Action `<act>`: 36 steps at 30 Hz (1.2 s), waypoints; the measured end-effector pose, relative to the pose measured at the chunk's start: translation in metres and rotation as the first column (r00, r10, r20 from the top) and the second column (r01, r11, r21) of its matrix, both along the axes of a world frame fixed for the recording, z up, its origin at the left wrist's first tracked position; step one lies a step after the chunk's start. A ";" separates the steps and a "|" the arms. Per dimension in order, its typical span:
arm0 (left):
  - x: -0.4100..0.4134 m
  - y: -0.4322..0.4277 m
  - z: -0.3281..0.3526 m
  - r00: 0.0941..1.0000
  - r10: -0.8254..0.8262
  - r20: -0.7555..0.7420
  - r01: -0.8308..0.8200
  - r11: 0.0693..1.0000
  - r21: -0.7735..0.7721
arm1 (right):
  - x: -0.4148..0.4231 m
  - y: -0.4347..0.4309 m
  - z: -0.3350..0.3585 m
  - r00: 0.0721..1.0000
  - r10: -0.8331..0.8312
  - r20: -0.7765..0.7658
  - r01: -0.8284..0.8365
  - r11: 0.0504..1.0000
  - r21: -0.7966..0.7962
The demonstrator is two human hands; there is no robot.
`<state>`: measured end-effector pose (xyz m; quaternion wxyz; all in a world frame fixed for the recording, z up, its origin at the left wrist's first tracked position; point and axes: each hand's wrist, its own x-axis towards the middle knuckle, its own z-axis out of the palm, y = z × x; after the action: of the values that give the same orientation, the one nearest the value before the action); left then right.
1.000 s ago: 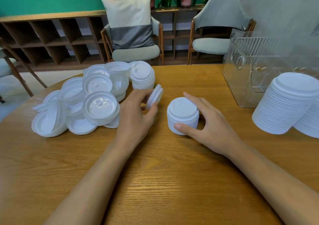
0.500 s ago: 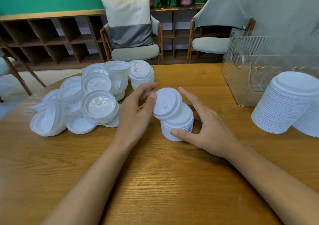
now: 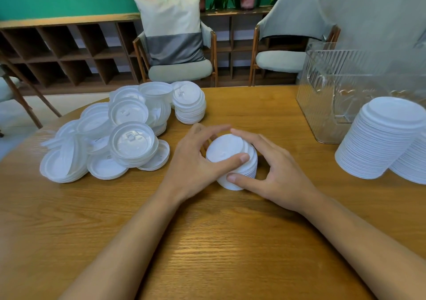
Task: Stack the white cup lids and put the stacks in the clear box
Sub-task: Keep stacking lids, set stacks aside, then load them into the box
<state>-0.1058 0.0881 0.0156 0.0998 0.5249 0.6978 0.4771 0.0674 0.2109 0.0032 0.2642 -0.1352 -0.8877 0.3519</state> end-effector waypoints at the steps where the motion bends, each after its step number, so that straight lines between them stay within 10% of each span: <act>1: -0.002 -0.001 0.002 1.000 -0.024 0.010 0.024 1.000 0.020 | 0.000 0.001 0.000 1.000 0.002 0.002 -0.002 1.000 -0.009; 8: -0.002 -0.007 0.009 0.944 -0.275 0.183 0.277 0.961 0.013 | 0.000 0.001 -0.001 1.000 0.023 -0.008 -0.023 1.000 -0.006; 36: 0.006 0.000 0.001 0.962 -0.181 0.206 0.177 0.983 0.036 | 0.000 0.006 -0.004 0.999 0.002 -0.048 -0.004 0.999 -0.042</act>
<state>-0.1003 0.0883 0.0164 0.2105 0.5339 0.6290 0.5244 0.0674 0.2174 -0.0013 0.2820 -0.1307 -0.8737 0.3743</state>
